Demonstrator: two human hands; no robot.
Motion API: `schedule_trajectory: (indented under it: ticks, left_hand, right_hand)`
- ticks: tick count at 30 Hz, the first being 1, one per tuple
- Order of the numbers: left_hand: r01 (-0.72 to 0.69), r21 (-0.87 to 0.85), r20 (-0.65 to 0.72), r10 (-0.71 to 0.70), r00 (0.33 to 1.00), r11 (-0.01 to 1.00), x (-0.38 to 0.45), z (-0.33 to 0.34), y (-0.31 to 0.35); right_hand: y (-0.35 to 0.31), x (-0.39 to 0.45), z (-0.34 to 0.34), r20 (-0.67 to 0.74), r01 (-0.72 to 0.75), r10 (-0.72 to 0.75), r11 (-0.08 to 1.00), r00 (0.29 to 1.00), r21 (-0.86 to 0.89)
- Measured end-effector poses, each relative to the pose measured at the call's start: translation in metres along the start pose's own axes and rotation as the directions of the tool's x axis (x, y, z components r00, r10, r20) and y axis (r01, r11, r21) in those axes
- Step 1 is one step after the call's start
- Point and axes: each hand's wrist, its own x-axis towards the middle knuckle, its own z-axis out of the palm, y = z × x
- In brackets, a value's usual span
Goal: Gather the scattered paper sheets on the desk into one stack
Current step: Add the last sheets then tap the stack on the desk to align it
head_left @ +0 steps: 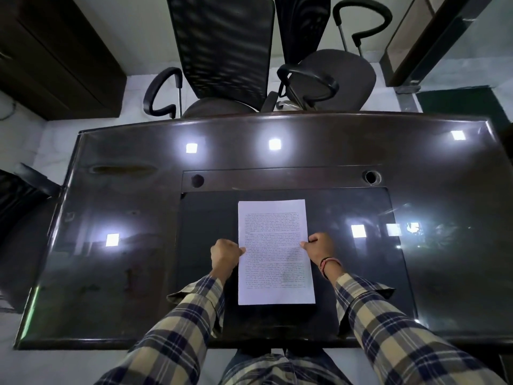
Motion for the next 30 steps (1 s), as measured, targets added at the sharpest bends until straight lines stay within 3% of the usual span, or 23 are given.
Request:
schedule_trajectory:
  ticks: [10, 20, 30]
  left_hand:
    - [-0.123, 0.046, -0.055, 0.126, 0.991, 0.991, -0.01, 0.006, -0.003]
    - [-0.079, -0.055, -0.12, 0.072, 0.99, 0.995, -0.011, 0.018, -0.008]
    - [-0.084, -0.069, -0.091, 0.078, 0.993, 0.994, -0.009, 0.01, -0.006]
  right_hand:
    - [0.002, -0.009, 0.004, -0.043, 0.005, -0.003, 0.998, 0.999, 0.068]
    - [0.002, -0.017, 0.015, -0.078, 0.033, -0.032, 0.999, 0.996, 0.018]
    - [-0.003, -0.025, 0.006, -0.003, 0.071, -0.071, 0.997, 0.997, 0.029]
